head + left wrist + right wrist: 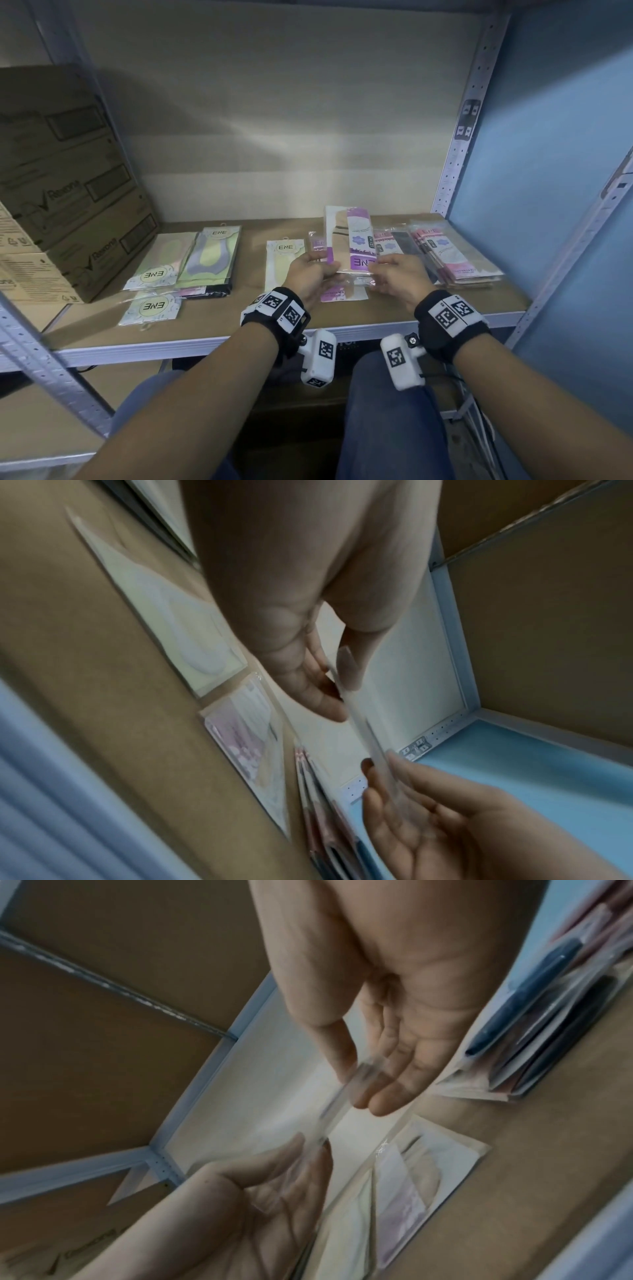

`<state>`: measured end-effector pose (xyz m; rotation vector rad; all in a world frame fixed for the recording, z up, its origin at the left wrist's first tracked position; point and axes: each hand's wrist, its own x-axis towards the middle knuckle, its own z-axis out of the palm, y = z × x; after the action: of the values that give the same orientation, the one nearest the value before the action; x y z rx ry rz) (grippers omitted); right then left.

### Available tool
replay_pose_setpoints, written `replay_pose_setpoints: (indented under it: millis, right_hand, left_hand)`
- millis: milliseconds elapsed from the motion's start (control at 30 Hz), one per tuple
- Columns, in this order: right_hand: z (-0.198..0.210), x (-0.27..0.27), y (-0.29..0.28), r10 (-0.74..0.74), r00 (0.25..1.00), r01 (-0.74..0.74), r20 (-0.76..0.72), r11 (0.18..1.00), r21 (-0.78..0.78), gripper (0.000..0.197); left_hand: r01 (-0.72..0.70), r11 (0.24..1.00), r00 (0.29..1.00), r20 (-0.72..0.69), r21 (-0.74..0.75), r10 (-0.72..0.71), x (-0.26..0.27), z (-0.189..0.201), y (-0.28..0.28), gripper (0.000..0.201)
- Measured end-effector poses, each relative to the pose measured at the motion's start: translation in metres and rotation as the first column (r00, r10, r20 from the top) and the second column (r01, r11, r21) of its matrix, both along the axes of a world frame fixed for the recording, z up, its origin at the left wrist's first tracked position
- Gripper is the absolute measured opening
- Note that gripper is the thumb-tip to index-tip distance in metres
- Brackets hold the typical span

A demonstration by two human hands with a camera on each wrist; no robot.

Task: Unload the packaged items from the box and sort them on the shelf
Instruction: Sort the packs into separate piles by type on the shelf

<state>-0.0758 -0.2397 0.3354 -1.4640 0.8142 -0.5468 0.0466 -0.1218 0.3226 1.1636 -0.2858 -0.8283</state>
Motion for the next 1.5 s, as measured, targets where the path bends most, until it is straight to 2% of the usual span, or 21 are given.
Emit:
replay_pose_setpoints:
  millis: [100,167,233,333,400,467,600,700,733,800,867,933,1000,1067,1100,1167,1233,1367,1433,1500]
  right_hand:
    - [0.002,-0.004,-0.002,-0.009,0.999,0.007,0.04,0.999,0.039,0.015]
    - [0.003,-0.009,-0.007,-0.029,1.0,0.029,0.01,0.999,0.018,0.017]
    - [0.005,-0.014,-0.013,-0.033,0.998,0.032,-0.044,0.999,-0.023,0.021]
    - [0.008,-0.024,-0.019,-0.033,0.987,0.013,-0.158,0.992,-0.128,0.023]
    - [0.011,-0.029,-0.021,-0.018,0.977,-0.029,-0.213,0.976,-0.214,0.024]
    - [0.012,-0.032,-0.021,0.006,0.97,-0.079,-0.245,0.953,-0.292,0.023]
    - [0.011,-0.032,-0.015,0.034,0.962,-0.128,-0.272,0.933,-0.337,0.021]
    - [0.011,-0.028,-0.012,0.05,0.964,-0.141,-0.26,0.927,-0.348,0.03]
    - [0.011,-0.028,-0.012,0.049,0.964,-0.143,-0.26,0.922,-0.359,0.032]
    - [0.011,-0.027,-0.013,0.039,0.965,-0.143,-0.261,0.908,-0.393,0.025]
    - [0.012,-0.025,-0.013,0.015,0.956,-0.141,-0.292,0.898,-0.416,0.017]
    - [0.009,-0.022,-0.015,-0.06,0.94,-0.099,-0.336,0.894,-0.437,0.042]
    - [0.008,-0.017,-0.017,-0.174,0.932,-0.012,-0.317,0.862,-0.507,0.067]
    - [0.008,-0.014,-0.016,-0.236,0.941,0.073,-0.241,0.84,-0.538,0.074]
    - [0.008,-0.011,-0.014,-0.239,0.948,0.092,-0.212,0.84,-0.535,0.069]
    - [0.01,-0.005,-0.007,-0.198,0.953,0.06,-0.23,0.865,-0.497,0.047]
    - [0.006,0.004,0.001,-0.085,0.958,-0.043,-0.274,0.902,-0.43,0.035]
    - [-0.001,0.021,0.013,0.132,0.968,-0.18,-0.213,0.957,-0.229,0.031]
    - [0.0,0.028,0.019,0.164,0.98,-0.176,-0.113,0.979,-0.107,0.03]
    - [0.002,0.033,0.021,0.13,0.991,-0.13,-0.036,0.991,-0.014,0.028]
  left_hand:
    - [-0.008,0.997,0.993,0.121,0.074,-0.001,0.005,-0.001,0.004,0.032]
    - [-0.065,0.981,0.961,0.276,0.181,0.013,0.017,-0.002,0.006,0.041]
    - [-0.173,0.947,0.894,0.446,0.271,0.036,0.034,-0.002,0.011,0.041]
    - [-0.328,0.893,0.743,0.668,0.307,0.043,0.061,0.0,0.023,0.034]
    - [-0.364,0.878,0.661,0.751,0.309,0.01,0.073,0.0,0.03,0.033]
    - [-0.35,0.88,0.625,0.78,0.32,-0.035,0.079,-0.002,0.036,0.033]
    - [-0.129,0.886,0.693,0.679,0.445,-0.241,0.077,0.0,0.044,0.03]
    - [-0.06,0.874,0.669,0.669,0.482,-0.323,0.071,0.003,0.048,0.024]
    - [-0.03,0.88,0.693,0.644,0.474,-0.324,0.07,0.005,0.049,0.021]
    - [0.021,0.898,0.761,0.576,0.44,-0.299,0.069,0.007,0.051,0.015]
    - [0.008,0.919,0.814,0.531,0.394,-0.235,0.072,0.009,0.054,0.008]
    - [-0.024,0.936,0.858,0.487,0.352,-0.161,0.074,0.009,0.055,0.004]
    - [-0.075,0.948,0.892,0.445,0.308,-0.075,0.075,0.006,0.055,0.009]
    - [-0.121,0.965,0.931,0.363,0.234,0.028,0.073,0.004,0.057,0.011]
    - [-0.139,0.973,0.947,0.311,0.187,0.075,0.072,0.004,0.057,0.012]
    - [-0.153,0.983,0.969,0.208,0.101,0.13,0.067,0.004,0.055,0.014]
    - [-0.137,0.99,0.984,0.118,0.029,0.133,0.062,0.004,0.051,0.017]
    - [-0.107,0.993,0.994,-0.017,-0.058,0.106,0.047,0.001,0.044,0.025]
    - [-0.119,0.992,0.992,-0.046,-0.051,0.117,0.039,-0.002,0.038,0.025]
    - [-0.132,0.991,0.99,-0.043,-0.033,0.131,0.033,-0.005,0.032,0.024]
